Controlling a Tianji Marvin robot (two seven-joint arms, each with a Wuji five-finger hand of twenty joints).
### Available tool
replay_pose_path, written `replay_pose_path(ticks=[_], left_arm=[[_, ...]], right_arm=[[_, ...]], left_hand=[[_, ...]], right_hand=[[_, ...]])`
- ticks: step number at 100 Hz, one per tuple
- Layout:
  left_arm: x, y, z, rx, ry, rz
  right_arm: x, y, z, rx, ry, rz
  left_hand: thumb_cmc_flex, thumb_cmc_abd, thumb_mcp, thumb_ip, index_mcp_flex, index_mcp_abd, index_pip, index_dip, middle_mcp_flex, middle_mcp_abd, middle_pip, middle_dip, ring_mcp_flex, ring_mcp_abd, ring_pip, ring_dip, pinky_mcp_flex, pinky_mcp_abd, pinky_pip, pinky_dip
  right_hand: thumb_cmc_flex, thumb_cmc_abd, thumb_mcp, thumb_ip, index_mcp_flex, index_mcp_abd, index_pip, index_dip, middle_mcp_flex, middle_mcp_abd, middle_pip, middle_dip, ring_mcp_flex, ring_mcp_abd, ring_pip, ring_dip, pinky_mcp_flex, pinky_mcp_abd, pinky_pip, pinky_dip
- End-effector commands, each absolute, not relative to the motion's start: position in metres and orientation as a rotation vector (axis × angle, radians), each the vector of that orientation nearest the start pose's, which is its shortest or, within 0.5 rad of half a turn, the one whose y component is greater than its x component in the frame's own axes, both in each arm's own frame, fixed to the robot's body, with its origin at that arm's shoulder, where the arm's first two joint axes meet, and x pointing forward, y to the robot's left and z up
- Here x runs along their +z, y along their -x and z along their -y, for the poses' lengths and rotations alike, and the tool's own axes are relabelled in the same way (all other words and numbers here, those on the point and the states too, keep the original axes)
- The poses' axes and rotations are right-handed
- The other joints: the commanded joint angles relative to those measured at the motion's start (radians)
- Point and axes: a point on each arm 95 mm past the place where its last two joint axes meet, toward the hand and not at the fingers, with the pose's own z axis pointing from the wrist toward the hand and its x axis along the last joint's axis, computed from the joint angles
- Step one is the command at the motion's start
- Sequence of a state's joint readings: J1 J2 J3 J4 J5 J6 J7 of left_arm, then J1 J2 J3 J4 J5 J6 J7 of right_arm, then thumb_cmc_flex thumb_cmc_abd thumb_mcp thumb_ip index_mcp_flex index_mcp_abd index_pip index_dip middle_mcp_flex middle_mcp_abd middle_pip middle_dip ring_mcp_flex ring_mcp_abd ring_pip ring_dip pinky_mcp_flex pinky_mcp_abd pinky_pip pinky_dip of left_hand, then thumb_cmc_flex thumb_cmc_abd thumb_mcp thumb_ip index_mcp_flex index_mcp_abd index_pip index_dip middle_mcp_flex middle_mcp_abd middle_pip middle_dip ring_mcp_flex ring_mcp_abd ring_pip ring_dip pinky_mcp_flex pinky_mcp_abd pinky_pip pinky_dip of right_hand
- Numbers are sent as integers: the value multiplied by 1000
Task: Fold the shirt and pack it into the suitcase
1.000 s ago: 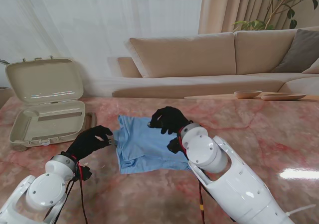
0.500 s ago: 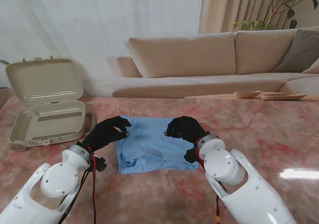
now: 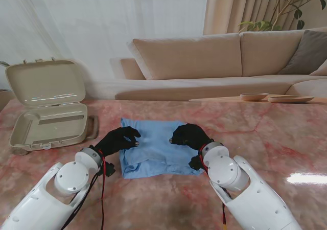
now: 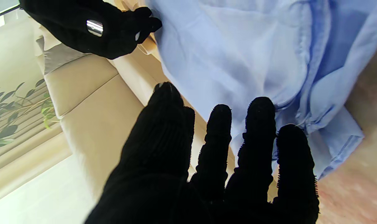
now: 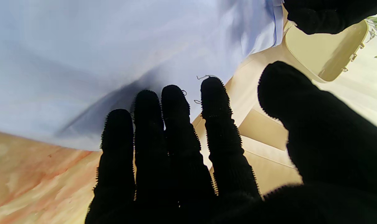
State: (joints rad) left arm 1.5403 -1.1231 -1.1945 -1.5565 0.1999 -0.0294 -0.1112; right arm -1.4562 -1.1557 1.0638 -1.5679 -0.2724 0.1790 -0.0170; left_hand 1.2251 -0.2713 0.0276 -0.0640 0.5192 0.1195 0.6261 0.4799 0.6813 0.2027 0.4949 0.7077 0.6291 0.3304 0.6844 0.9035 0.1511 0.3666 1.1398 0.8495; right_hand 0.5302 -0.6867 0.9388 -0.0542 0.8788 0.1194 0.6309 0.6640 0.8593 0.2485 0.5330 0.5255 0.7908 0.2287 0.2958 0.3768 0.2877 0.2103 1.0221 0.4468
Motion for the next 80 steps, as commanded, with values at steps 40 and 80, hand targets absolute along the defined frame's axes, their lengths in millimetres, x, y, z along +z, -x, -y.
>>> replay_pose_path(ticks=[40,80], left_arm=[[-375,-414,17,-1852,2147,-1201],[-381,-419,17,-1838,2178,-1209]], right_arm=[[-370,-428,-48,-1832,2386,1414],[-363,-424,-38,-1852,2381,1427]], left_hand=[[35,30,-23,19,7,10,1,-6,6,-4,13,21,-6,23,-4,-2,-1,20,-9,-2],[35,31,-19,19,4,9,4,-9,6,-4,11,25,-9,22,-1,-2,-2,20,-8,-2]], right_hand=[[-41,-15,39,-35,0,-27,39,-32,-14,-16,2,-28,-49,-39,2,-35,-45,-50,-2,-56],[-47,22,10,-19,-17,-22,19,-39,-30,-7,3,-30,-55,-18,21,-27,-47,-30,10,-66]])
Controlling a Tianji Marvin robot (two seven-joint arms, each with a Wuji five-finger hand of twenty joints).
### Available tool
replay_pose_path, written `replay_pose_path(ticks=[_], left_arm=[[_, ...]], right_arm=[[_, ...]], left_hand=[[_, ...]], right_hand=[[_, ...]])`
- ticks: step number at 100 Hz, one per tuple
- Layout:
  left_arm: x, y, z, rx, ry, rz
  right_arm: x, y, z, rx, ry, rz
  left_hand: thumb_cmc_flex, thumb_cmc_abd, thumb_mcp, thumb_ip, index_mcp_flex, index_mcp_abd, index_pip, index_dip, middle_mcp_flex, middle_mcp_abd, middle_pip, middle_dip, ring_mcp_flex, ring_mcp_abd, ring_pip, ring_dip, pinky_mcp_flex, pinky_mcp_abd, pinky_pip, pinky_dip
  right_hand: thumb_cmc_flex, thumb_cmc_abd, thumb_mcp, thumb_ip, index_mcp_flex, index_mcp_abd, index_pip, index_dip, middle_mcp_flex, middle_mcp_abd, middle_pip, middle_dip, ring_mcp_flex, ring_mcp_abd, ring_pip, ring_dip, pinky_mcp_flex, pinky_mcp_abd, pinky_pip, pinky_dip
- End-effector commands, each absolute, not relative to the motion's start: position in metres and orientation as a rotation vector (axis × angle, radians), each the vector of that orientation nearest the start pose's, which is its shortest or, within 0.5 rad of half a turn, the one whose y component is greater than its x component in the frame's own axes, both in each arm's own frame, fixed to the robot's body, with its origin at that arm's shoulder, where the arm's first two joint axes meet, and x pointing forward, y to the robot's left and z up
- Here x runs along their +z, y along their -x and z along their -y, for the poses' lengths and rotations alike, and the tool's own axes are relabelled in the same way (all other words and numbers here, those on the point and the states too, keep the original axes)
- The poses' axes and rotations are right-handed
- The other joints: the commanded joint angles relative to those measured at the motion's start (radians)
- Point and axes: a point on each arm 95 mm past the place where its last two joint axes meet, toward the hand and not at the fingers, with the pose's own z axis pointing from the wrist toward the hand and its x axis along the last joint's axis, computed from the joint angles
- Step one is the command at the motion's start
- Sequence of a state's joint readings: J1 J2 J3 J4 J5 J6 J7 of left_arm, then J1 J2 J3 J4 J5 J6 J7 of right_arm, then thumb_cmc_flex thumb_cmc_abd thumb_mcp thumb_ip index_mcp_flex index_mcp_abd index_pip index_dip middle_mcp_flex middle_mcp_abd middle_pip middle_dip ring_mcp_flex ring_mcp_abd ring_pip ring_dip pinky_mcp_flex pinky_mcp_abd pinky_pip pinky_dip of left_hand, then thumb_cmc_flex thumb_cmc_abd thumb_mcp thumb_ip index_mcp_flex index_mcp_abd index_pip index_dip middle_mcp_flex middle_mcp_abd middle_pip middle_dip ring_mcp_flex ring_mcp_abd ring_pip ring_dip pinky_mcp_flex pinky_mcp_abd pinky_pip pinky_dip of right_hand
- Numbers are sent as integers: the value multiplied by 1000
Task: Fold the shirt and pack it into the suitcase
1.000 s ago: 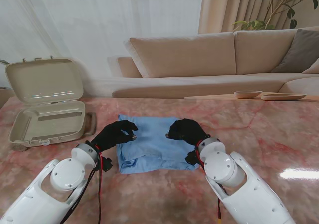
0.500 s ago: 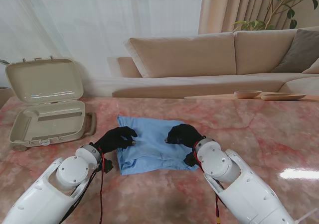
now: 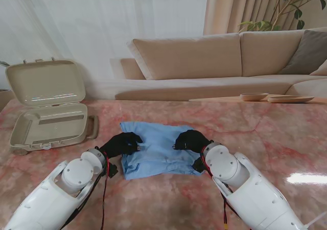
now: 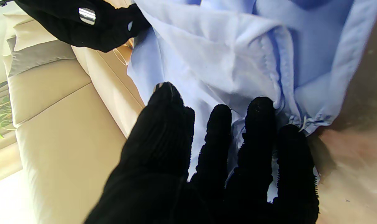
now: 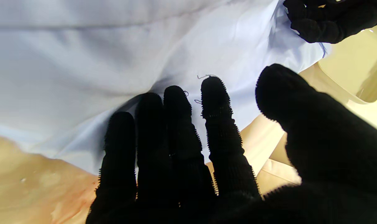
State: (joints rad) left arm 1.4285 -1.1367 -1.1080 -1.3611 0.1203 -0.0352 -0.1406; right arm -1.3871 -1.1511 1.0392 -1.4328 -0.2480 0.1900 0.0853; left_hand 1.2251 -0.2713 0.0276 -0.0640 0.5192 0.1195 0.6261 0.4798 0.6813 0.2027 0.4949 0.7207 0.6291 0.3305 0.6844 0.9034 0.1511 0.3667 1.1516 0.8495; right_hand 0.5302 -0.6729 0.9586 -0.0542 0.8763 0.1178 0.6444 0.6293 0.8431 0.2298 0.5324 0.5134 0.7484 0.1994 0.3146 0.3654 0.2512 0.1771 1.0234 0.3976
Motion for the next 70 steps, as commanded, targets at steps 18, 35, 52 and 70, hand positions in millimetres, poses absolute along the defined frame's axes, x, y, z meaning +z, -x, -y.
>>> replay_pose_path(ticks=[18,35,52,70], left_arm=[[-365,-416,14,-1877,2142,-1171],[-353,-413,7,-1887,2097,-1139],[-349,-413,0,-1870,2103,-1113],[-348,-417,0,-1862,2118,-1091]], right_arm=[[-343,-418,-32,-1956,2381,1409],[-332,-416,-20,-1994,2423,1447],[-324,-423,-17,-2013,2431,1389],[-318,-433,-29,-2047,2406,1322]], left_hand=[[33,30,-20,18,7,6,8,-9,6,-3,10,11,-8,23,-1,-3,-2,21,-19,-2],[30,30,-22,17,9,3,10,-9,7,-5,10,9,-5,21,-1,-3,-2,21,-19,-2],[30,32,-23,17,10,3,9,-10,6,-4,10,5,-7,25,-3,-4,-2,21,-19,-3],[30,33,-23,18,9,3,7,-10,6,-4,11,4,-6,24,-3,-3,-3,23,-20,-3]], right_hand=[[-58,18,-25,-1,-11,-23,-30,28,-1,14,23,2,28,39,79,62,14,68,45,28],[-84,40,-45,26,-42,-19,-93,74,-15,21,34,25,39,48,166,141,35,86,60,91],[-77,38,-33,28,-32,-14,-98,82,-21,21,27,20,30,43,157,131,29,64,53,90],[-83,29,-9,26,-21,-14,-102,96,-34,14,-2,-9,11,26,65,61,26,37,24,56]])
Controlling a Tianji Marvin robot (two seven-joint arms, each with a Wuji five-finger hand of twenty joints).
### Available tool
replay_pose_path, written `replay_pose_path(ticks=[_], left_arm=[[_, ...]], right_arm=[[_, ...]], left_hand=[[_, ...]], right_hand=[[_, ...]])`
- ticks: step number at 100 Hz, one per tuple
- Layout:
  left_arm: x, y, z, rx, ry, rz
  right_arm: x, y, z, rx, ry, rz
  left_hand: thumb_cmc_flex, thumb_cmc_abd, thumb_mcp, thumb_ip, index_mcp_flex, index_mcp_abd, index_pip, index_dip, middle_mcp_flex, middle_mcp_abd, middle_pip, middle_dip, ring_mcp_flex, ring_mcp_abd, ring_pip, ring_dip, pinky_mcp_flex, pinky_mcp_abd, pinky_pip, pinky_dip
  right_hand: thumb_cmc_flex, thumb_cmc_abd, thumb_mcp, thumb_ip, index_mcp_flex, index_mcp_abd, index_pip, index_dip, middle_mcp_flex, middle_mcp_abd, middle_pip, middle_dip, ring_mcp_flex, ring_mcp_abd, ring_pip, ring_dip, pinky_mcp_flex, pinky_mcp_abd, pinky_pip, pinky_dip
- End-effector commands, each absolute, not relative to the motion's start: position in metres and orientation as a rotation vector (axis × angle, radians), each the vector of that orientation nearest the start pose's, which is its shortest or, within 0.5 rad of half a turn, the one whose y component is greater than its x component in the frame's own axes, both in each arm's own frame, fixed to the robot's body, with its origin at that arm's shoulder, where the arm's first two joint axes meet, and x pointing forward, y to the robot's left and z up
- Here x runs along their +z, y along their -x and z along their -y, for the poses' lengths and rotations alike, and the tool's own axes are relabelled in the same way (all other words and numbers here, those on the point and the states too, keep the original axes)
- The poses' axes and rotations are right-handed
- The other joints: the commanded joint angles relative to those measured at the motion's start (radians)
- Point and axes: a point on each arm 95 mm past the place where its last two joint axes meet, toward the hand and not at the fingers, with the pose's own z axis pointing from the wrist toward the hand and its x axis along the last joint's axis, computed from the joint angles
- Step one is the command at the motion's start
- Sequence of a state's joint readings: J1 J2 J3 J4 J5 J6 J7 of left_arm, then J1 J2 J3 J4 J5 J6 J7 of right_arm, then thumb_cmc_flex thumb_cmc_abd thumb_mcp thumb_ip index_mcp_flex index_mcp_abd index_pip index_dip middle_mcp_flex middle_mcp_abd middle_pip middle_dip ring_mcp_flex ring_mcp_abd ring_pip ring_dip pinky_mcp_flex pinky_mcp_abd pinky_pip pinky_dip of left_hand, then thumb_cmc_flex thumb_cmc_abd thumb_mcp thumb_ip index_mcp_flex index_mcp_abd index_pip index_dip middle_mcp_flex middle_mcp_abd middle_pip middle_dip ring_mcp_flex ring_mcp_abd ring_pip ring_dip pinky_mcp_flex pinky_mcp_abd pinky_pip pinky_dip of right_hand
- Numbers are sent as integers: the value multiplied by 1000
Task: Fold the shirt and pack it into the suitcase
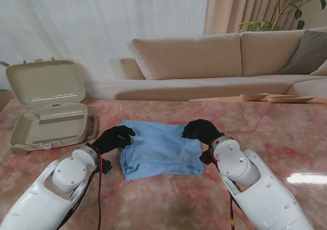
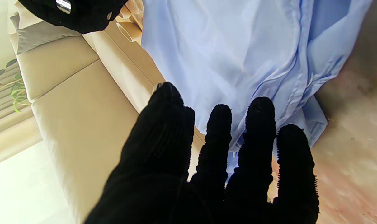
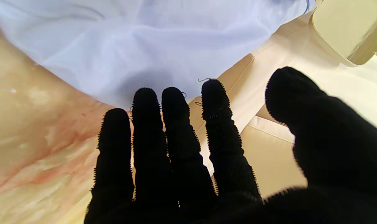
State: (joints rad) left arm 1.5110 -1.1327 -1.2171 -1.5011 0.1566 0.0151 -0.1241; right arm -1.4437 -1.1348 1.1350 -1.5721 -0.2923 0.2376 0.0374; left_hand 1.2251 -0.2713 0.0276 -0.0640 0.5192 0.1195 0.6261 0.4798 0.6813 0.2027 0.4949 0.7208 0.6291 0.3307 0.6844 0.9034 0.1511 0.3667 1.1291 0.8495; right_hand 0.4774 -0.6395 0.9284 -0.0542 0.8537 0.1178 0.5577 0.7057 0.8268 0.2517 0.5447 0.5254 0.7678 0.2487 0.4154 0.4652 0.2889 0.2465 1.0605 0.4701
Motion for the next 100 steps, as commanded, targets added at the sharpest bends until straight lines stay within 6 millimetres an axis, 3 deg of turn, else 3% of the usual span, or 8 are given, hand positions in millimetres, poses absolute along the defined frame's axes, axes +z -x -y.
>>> replay_pose_path(ticks=[1,47,100], left_arm=[[-348,-417,0,-1861,2119,-1091],[-361,-428,3,-1814,2211,-1073],[-377,-424,-4,-1734,2286,-1108]], right_arm=[[-318,-433,-30,-2047,2405,1317],[-336,-452,-67,-1941,2364,1205],[-365,-475,-63,-1761,2425,1228]], left_hand=[[29,34,-23,18,9,3,7,-10,6,-4,11,4,-6,24,-3,-3,-3,23,3,-3],[30,35,-22,19,7,6,7,-10,7,-3,15,6,-6,27,1,0,-3,24,5,-1],[31,34,-20,19,7,7,9,-11,6,-2,14,8,-8,27,4,0,-7,26,5,0]], right_hand=[[-30,-5,22,26,3,-14,-15,20,-18,-8,-15,-22,-11,-24,-40,-42,-12,-33,-14,-18],[-13,-2,28,10,16,-6,-4,6,-17,-15,-31,-55,-33,-53,-117,-126,-26,-83,-47,-114],[-14,-3,33,6,8,-8,11,-9,-46,-35,-23,-60,-109,-100,-130,-162,-95,-150,-79,-161]])
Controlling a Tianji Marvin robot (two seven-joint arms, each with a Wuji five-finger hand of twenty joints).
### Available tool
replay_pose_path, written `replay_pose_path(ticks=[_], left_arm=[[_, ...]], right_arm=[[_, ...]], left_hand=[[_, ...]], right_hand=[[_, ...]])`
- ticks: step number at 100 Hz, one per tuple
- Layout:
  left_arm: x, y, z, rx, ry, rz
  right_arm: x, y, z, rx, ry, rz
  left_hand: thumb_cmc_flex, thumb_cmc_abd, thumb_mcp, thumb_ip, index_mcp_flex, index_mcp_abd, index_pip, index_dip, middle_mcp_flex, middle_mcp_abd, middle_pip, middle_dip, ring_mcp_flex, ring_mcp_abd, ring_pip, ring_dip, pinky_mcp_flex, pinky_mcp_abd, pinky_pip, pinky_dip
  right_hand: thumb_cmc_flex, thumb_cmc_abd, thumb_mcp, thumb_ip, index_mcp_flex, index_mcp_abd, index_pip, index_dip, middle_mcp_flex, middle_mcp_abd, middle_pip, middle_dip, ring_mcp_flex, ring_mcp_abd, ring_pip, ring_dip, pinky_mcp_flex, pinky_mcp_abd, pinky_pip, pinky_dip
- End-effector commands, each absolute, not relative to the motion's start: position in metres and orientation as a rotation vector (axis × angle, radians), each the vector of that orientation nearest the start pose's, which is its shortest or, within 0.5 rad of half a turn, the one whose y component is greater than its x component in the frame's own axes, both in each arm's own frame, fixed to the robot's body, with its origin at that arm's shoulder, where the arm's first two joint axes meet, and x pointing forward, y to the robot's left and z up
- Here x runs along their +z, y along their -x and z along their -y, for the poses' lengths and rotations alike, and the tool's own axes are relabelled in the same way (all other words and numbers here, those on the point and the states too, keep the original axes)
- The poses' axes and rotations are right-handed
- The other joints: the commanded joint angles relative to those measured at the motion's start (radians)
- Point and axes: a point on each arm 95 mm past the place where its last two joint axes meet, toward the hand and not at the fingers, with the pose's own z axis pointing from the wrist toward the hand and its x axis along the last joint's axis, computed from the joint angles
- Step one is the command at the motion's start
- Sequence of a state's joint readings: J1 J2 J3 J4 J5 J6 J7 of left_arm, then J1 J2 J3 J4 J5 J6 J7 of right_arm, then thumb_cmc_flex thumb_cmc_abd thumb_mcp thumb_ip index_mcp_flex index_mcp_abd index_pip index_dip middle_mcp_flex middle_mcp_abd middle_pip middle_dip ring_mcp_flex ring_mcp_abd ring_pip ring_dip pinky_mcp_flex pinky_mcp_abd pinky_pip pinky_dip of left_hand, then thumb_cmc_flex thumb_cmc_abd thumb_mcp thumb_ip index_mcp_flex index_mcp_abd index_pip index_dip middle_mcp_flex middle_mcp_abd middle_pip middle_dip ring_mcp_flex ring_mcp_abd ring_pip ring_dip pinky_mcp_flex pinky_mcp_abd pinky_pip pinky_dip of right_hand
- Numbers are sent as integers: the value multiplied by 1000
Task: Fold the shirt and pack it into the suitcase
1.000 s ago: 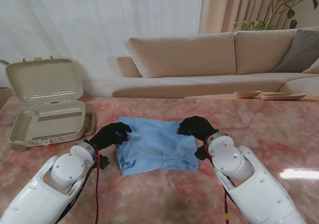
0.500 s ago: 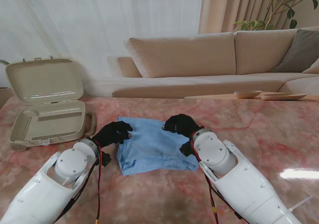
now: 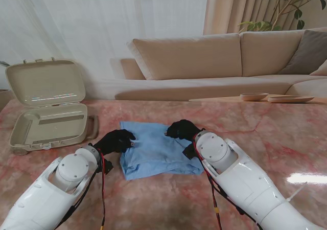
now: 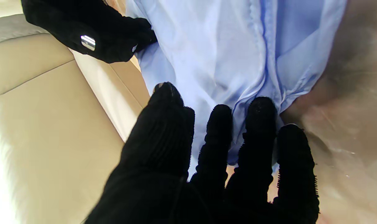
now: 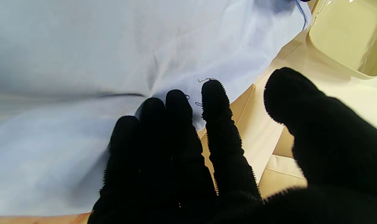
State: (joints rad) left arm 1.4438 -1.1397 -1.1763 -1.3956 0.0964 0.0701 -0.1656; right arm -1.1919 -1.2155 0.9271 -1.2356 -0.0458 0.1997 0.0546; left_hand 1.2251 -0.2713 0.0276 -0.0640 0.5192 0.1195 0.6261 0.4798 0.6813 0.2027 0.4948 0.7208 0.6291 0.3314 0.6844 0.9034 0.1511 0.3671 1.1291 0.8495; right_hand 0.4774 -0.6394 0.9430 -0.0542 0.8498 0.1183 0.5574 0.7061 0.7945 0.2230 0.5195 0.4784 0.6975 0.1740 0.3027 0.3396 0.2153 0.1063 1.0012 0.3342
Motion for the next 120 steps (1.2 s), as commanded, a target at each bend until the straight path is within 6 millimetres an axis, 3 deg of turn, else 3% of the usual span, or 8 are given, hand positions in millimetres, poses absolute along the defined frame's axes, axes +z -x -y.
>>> replay_pose_path(ticks=[1,46,50,54,63,84,92,120], left_arm=[[-377,-424,-4,-1734,2286,-1108],[-361,-419,-4,-1797,2232,-1099],[-359,-418,-5,-1801,2225,-1101],[-358,-416,-5,-1804,2220,-1102],[-358,-413,-6,-1806,2210,-1108],[-365,-407,-9,-1786,2221,-1121],[-368,-406,-10,-1780,2228,-1121],[-376,-406,-8,-1770,2258,-1120]], right_arm=[[-365,-475,-63,-1760,2425,1228],[-323,-454,-39,-1902,2375,1272],[-319,-453,-35,-1914,2376,1308],[-316,-451,-30,-1915,2381,1351],[-312,-450,-20,-1918,2411,1440],[-312,-451,6,-1801,2527,1608],[-315,-452,15,-1741,2573,1659],[-333,-455,29,-1525,2656,1792]], left_hand=[[31,34,-21,18,8,6,9,-11,6,-2,14,8,-7,26,4,0,-7,25,5,0],[27,36,-23,18,9,5,8,-12,6,-2,13,4,-8,29,2,0,-8,27,5,1],[28,35,-23,18,10,7,7,-12,6,0,13,3,-9,29,2,0,-8,27,5,1],[26,37,-24,18,9,6,5,-13,5,-2,12,2,-9,29,1,0,-8,27,5,1],[26,36,-24,18,10,6,4,-13,5,0,12,0,-8,29,1,0,-8,27,5,1],[30,34,-24,18,12,7,3,-11,7,-1,13,1,-8,29,0,0,-8,27,5,1],[30,35,-24,18,11,8,1,-11,5,1,12,0,-8,31,0,0,-8,27,5,1],[30,36,-24,18,11,7,-1,-10,5,0,13,0,-9,30,1,0,-10,29,3,0]], right_hand=[[-15,-3,19,6,12,-8,11,-9,-14,-6,2,-13,-38,-25,-17,-37,-21,-10,-19,-25],[-49,21,-8,22,27,-21,-5,14,56,17,41,34,75,65,133,95,45,122,86,54],[-53,24,-13,23,28,-25,-9,20,63,19,45,51,91,73,170,142,633,-424,292,230],[-60,29,-23,22,22,-25,-14,24,58,21,53,65,94,76,208,176,759,-481,215,353],[-78,35,-40,21,22,-28,-11,29,51,31,100,110,87,85,303,234,705,-308,142,411],[-122,66,-114,20,31,-15,-8,35,38,39,190,208,60,97,421,296,756,-368,182,460],[-128,86,-150,23,24,-9,-21,40,15,45,191,244,37,100,434,311,199,195,-316,401],[-129,135,-234,26,-9,5,-63,46,-66,69,203,288,-48,111,475,351,-6,168,27,319]])
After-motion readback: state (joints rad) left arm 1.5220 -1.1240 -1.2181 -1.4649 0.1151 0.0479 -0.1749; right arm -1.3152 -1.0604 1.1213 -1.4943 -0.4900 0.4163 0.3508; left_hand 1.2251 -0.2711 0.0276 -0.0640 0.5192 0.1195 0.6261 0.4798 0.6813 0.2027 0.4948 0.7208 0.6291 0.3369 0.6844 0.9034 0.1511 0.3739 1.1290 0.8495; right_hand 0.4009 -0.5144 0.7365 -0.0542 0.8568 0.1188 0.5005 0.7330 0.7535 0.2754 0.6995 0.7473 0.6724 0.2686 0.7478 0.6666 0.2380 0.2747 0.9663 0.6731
